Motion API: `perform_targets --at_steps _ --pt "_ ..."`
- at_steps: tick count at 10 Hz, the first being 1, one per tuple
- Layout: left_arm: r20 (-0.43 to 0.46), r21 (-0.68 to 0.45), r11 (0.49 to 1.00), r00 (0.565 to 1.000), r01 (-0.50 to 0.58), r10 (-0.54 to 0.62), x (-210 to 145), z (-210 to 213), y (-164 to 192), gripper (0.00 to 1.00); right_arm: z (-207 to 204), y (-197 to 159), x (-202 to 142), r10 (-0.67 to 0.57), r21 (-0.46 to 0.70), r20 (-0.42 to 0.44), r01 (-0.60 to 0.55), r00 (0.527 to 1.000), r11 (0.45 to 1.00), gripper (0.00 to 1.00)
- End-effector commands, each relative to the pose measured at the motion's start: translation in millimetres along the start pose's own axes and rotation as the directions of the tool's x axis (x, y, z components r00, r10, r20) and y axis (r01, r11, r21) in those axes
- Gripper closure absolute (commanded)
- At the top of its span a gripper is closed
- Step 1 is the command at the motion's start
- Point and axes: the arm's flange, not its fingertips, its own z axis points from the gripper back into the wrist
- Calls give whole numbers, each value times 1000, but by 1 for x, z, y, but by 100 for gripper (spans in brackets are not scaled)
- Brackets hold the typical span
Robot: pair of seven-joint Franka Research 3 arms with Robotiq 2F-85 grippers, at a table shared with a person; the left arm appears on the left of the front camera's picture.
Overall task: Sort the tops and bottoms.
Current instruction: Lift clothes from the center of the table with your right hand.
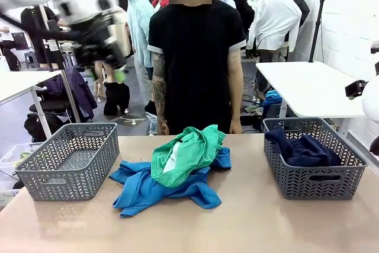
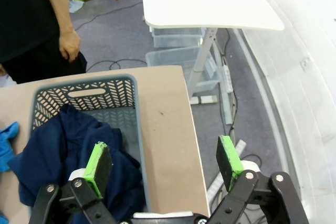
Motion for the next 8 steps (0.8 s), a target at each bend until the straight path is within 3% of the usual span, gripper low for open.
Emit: perform_targets --at_steps 1,2,3,5,6,8 --pt "106 -64 991 987 -115 121 -62 -45 56 0 -1 2 0 -1 -2 -8 1 1000 1000 0" --pt "168 -66 973 959 -220 228 -80 -40 90 0 -1 2 0 -1 -2 -8 1 1000 1000 0" --pt "238 -64 968 939 -241 250 -88 -29 106 0 -1 2 0 -1 -2 -8 1 1000 1000 0" --pt "337 114 956 916 -270 219 -89 -2 97 0 -1 2 0 -1 -2 -8 1 1000 1000 0" --pt "334 187 954 928 -235 164 -85 8 91 0 -1 2 0 -1 -2 -8 1 1000 1000 0" --pt "220 275 934 961 -227 169 -71 14 91 0 -1 2 0 -1 -2 -8 1 1000 1000 0"
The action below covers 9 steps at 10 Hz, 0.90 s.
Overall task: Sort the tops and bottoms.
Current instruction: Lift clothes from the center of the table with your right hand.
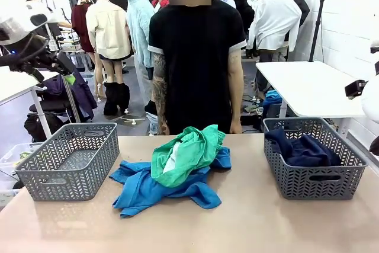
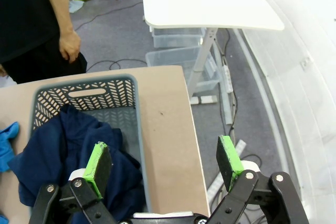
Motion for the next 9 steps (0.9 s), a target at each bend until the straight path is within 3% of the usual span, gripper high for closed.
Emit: perform_targets --at_steps 1,3,5,7,9 --pt "30 -60 998 999 -29 30 -4 -1 8 0 -1 1 0 -2 -3 -8 2 1000 1000 0" --pt "30 -60 998 999 -29 30 -4 -1 8 0 0 0 0 0 0 0 0 1000 1000 0" --pt "30 -60 998 999 -29 30 -4 -1 8 0 33 49 60 231 11 74 -232 970 973 0" --pt "30 -60 998 999 -29 30 -4 -1 8 0 70 124 129 451 50 148 -462 880 885 0" --pt "30 -60 998 999 -29 30 -4 -1 8 0 81 189 157 622 187 154 -641 768 745 0"
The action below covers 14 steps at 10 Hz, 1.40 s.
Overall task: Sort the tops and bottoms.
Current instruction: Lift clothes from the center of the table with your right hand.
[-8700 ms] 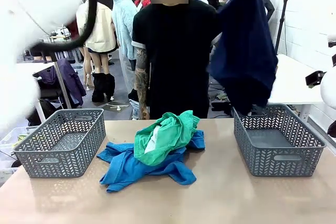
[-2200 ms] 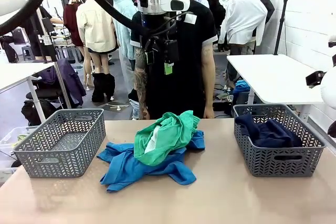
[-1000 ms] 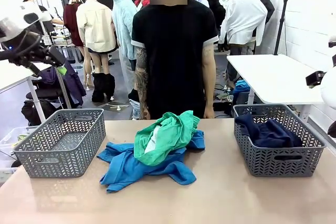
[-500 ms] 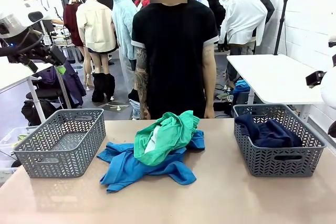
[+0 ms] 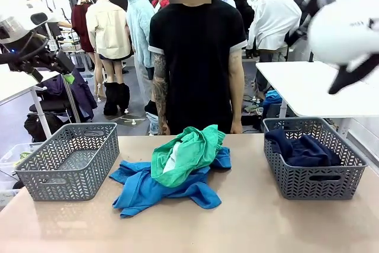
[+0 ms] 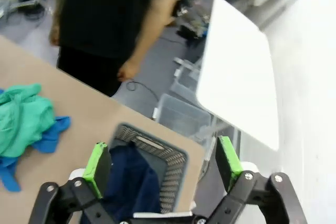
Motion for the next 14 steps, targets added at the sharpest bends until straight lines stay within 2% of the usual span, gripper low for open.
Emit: perform_targets --at_steps 1,2,3,4,7,8,9,10,12,14 --pt "19 -25 1000 1000 2 -1 -4 -2 1 0 -29 11 24 201 186 -43 -190 979 964 0" --pt "19 -25 1000 1000 2 -1 -4 -2 1 0 -39 26 30 254 301 -49 -228 966 926 0" --pt "19 -25 1000 1000 2 -1 -4 -2 1 0 -50 33 33 257 314 -70 -223 964 923 0" --pt "19 -25 1000 1000 2 -1 -4 -2 1 0 -26 51 35 174 186 -35 -165 984 969 0" --pt "19 -25 1000 1000 2 -1 -4 -2 1 0 -26 51 35 174 186 -35 -165 984 969 0" --pt "1 -1 1000 1000 0 0 0 0 0 0 -32 50 40 199 229 -40 -185 979 956 0" --pt "25 42 998 998 52 -53 -6 16 2 0 -51 52 41 218 296 -58 -192 974 936 0" --pt "26 96 995 999 31 -33 -8 25 20 0 -90 59 52 287 420 -81 -228 955 879 0" --pt "28 112 993 999 -39 36 -31 41 52 0 -151 84 62 353 544 -95 -248 931 802 0" --pt "-8 95 984 988 -152 154 -48 42 84 0 -201 121 62 394 648 -123 -227 911 727 0"
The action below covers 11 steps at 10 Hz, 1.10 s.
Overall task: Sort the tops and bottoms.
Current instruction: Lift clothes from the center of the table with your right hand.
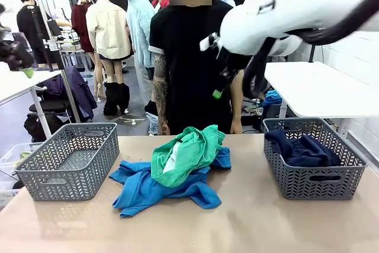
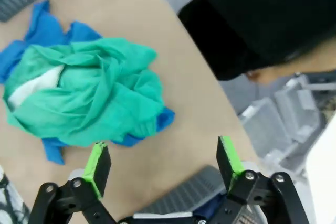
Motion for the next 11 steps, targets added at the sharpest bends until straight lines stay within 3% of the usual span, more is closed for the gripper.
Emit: perform_targets --at_steps 1,3,5,7,11 --pt "-41 -9 997 997 -73 73 -17 -15 28 0 -28 -17 23 50 94 -89 -41 995 995 0" --pt "-54 -21 985 984 -169 168 -42 -15 66 0 -79 -6 29 69 146 -136 -49 988 988 0" --pt "5 -47 970 971 -237 237 -58 -3 94 0 -112 -7 32 73 189 -162 -42 984 981 0" --pt "16 -31 968 968 -249 250 -66 4 105 0 -130 6 33 59 323 -183 3 981 946 0" --pt "-18 -24 968 968 -251 250 -54 0 101 0 -140 23 35 36 369 -234 55 972 928 0"
